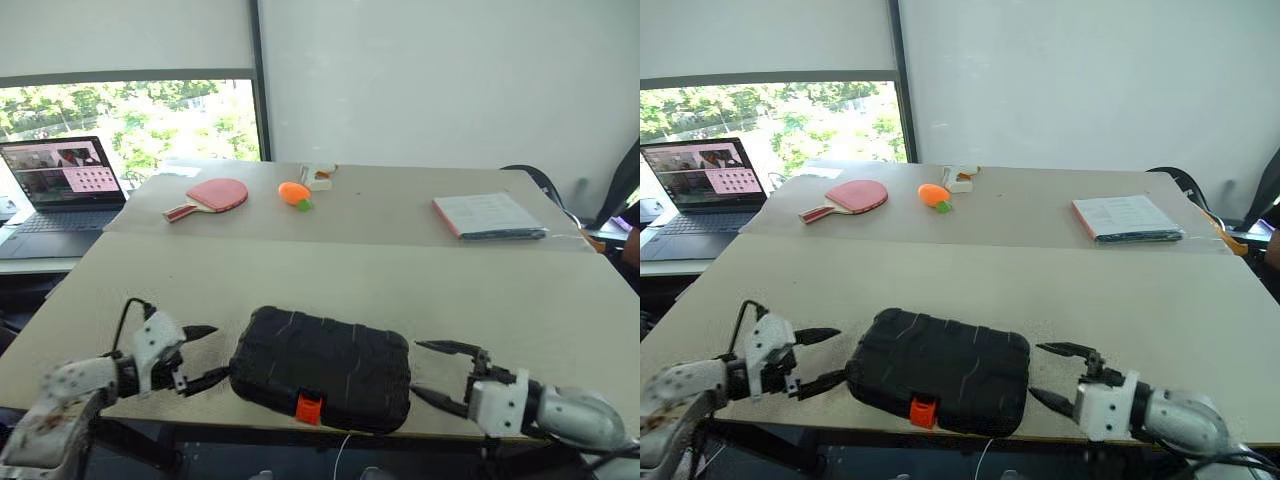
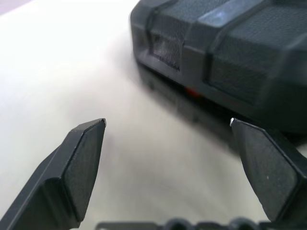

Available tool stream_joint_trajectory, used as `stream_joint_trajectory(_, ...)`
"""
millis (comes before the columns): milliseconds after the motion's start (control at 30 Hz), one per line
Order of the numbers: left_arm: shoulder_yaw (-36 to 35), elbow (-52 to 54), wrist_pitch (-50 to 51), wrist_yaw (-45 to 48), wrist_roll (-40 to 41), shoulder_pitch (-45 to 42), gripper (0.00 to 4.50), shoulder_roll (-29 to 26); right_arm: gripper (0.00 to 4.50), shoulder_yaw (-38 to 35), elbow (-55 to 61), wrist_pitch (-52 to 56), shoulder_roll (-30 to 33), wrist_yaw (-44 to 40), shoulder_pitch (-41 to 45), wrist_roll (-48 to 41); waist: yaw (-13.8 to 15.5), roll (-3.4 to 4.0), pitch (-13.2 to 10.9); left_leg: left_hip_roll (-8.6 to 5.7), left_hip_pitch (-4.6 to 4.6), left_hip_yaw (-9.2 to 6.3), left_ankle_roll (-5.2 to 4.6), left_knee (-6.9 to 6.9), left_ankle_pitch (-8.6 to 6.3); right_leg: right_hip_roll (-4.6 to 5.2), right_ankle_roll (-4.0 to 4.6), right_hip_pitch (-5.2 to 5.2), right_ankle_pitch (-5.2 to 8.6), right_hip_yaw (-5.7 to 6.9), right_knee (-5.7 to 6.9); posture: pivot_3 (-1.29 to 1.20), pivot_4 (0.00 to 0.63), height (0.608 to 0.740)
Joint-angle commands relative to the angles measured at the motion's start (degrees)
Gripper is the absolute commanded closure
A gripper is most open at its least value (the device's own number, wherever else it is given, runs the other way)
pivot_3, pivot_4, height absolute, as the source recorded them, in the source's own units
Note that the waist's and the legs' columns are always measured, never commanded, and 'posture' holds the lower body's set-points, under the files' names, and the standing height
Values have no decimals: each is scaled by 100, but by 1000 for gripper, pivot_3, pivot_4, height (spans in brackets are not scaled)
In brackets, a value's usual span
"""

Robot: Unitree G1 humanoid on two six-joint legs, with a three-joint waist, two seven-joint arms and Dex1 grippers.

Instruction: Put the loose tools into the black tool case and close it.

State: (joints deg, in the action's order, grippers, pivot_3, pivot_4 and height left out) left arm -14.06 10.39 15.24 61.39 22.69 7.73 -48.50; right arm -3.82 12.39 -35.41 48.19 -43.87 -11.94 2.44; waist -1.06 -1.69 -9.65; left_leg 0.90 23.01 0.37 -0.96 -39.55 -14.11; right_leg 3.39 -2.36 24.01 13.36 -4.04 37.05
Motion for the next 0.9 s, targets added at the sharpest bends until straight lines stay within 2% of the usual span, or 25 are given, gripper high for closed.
stream_joint_trajectory(33, -307, 129, 523, 555, 366, 288, 0, -521, 19, -249, 520, 324, 325, -289, -449, -486, 3, -1, 0, 1, -1, 1, 0, 0, 0, -1, 1, 0, 3, 1, 3, 0, 150, 740)
stream_joint_trajectory(167, -319, -175, 751, 1101, 336, 41, 0, -1276, 19, -609, 1489, 1646, 871, -905, -1426, -1725, 61, -4, 1, 2, 0, 16, 0, -2, 0, 1, 2, -3, 12, 5, 5, 0, 150, 740)
stream_joint_trajectory(267, -58, -517, 885, 1323, 404, -798, 0, -1524, 19, -757, 2131, 2520, 1082, -1052, -1746, -2396, 79, -10, 4, 6, -7, 23, 0, -3, 0, -1, -4, -11, 23, 9, 3, 0, 150, 740)
stream_joint_trajectory(300, 66, -640, 965, 1367, 414, -1148, 0, -1537, 264, -745, 2322, 2755, 1115, -1064, -1785, -2523, 76, -12, 6, 7, -7, 25, 0, -4, 0, -1, -10, -11, 32, 9, 2, 0, 150, 740)
stream_joint_trajectory(367, 364, -871, 1044, 1549, 423, -1907, 528, -1509, 679, -708, 2705, 3139, 1124, -1062, -1829, -2775, 87, -14, 5, 8, -12, 28, 0, -5, 0, -2, -27, -20, 44, 9, 2, 0, 150, 740)
stream_joint_trajectory(400, 556, -1010, 974, 1664, 334, -2259, 684, -1478, 1165, -673, 2861, 3326, 1123, -1058, -1833, -2856, 86, -16, 6, 8, -11, 33, 0, -7, 0, -5, -34, -18, 41, 13, 2, 0, 150, 740)
stream_joint_trajectory(433, 842, -1223, 862, 1762, 154, -2722, 888, -1374, 1346, -583, 2996, 3483, 1122, -1063, -1808, -2890, 85, -16, 6, 4, -10, 36, 0, -7, 0, -7, -38, -19, 39, 13, 1, 0, 150, 740)
stream_joint_trajectory(467, 1077, -1415, 747, 1841, -5, -3087, 1366, -1279, 1728, -516, 3092, 3613, 1122, -1067, -1777, -2887, 86, -16, 6, 4, -11, 38, 0, -6, 0, -6, -38, -18, 39, 11, 0, 0, 150, 740)
stream_joint_trajectory(500, 1356, -1663, 647, 1894, -196, -3521, 1636, -1116, 2105, -424, 3146, 3684, 1097, -1075, -1718, -2832, 87, -17, 6, -6, -7, 37, 0, -7, 0, -9, -36, -17, 39, 11, 1, 0, 150, 740)
stream_joint_trajectory(533, 1584, -1897, 512, 1939, -372, -3878, 1829, -962, 2258, -344, 3185, 3759, 1074, -1073, -1655, -2790, 100, -17, 7, -6, 3, 37, 0, -7, 0, -11, -33, -7, 37, 11, 1, 0, 150, 740)
stream_joint_trajectory(567, 1830, -2192, 372, 1981, -577, -4268, 2321, -759, 2743, -253, 3220, 3863, 1055, -1080, -1574, -2784, 114, -18, 7, -10, 7, 35, 0, -8, 0, -11, -15, -8, 25, 11, 1, 0, 150, 740)
stream_joint_trajectory(733, 2625, -3505, -484, 2224, -1287, -5584, 3938, 182, 4385, 306, 3208, 4185, 953, -1128, -1086, -2578, 129, -33, 3, -14, 34, 30, 0, -24, 0, -19, -9, 4, 15, 10, 1, 0, 150, 740)
stream_joint_trajectory(767, 2743, -3745, -659, 2256, -1407, -5749, 4281, 361, 4500, 460, 3154, 4214, 911, -1137, -970, -2485, 123, -34, 2, -15, 37, 30, 0, -28, 0, -20, -9, 6, 14, 11, 1, 0, 150, 740)
stream_joint_trajectory(800, 2829, -3950, -829, 2273, -1514, -5877, 4425, 510, 4500, 588, 3107, 4249, 866, -1136, -861, -2406, 113, -35, 2, -14, 39, 29, -1, -28, 0, -19, -9, 8, 14, 10, 1, 0, 150, 740)
stream_joint_trajectory(900, 3053, -4412, -1208, 2263, -1810, -6141, 4425, 888, 4500, 921, 2932, 4372, 687, -1077, -531, -2185, 70, -37, 1, -14, 41, 29, -3, -27, -2, -20, -10, 10, 14, 9, 0, 0, 150, 740)
